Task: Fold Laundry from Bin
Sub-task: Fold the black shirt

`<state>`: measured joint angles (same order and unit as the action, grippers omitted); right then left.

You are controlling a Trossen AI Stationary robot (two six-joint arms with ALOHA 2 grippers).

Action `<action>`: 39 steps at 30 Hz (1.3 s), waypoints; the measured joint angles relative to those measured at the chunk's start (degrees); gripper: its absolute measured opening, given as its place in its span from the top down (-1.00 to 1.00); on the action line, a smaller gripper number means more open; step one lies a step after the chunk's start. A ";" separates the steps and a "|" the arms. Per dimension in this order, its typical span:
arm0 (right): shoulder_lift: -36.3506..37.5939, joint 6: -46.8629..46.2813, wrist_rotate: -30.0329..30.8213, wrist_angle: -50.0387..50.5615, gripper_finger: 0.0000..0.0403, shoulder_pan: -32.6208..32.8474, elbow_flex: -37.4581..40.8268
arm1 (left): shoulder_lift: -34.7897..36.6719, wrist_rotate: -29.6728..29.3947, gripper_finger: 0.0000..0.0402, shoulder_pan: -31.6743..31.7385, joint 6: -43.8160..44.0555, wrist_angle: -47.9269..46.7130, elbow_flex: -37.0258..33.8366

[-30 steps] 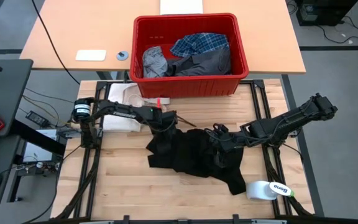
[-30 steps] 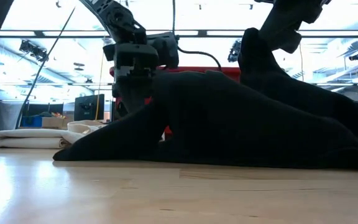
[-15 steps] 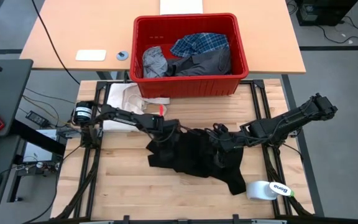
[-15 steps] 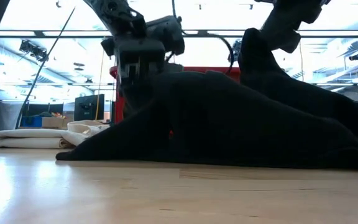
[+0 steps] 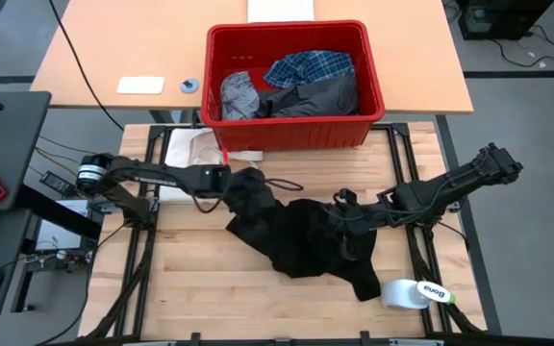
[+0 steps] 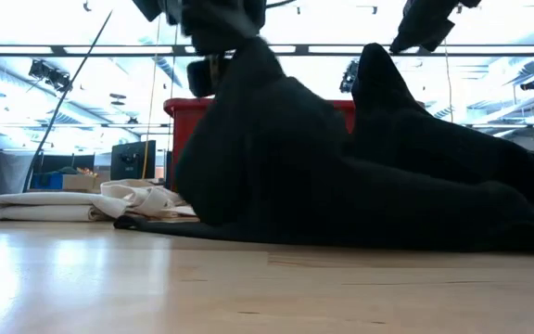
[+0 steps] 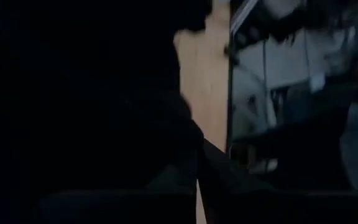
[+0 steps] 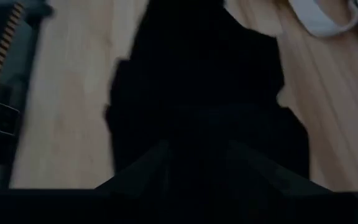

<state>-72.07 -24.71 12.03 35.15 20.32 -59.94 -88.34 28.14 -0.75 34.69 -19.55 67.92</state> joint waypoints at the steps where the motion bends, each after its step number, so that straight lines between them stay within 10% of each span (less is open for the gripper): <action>1: 0.00 -1.53 -1.34 -1.26 0.20 0.19 -0.02 | 0.00 -0.04 0.96 -0.39 2.31 2.81 0.00; 13: -0.53 5.09 11.34 0.04 0.19 4.68 -0.02 | -1.40 -14.70 0.96 -4.40 7.33 12.07 -0.02; 25: -6.83 13.47 -0.70 -5.90 -0.14 -2.78 0.05 | -1.35 -18.74 0.96 -5.00 8.03 15.32 0.00; 30: -9.80 19.05 3.09 -5.65 -0.20 -2.78 0.05 | -1.35 -20.41 0.96 -5.74 8.02 15.26 0.00; 39: -13.18 19.12 -0.55 -6.14 0.90 -3.61 -0.63 | 0.97 -23.28 0.96 -5.95 7.42 16.46 -0.04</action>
<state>-85.25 -5.59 11.48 29.00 16.71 -60.58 -87.37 4.86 -6.70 42.11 -3.08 67.88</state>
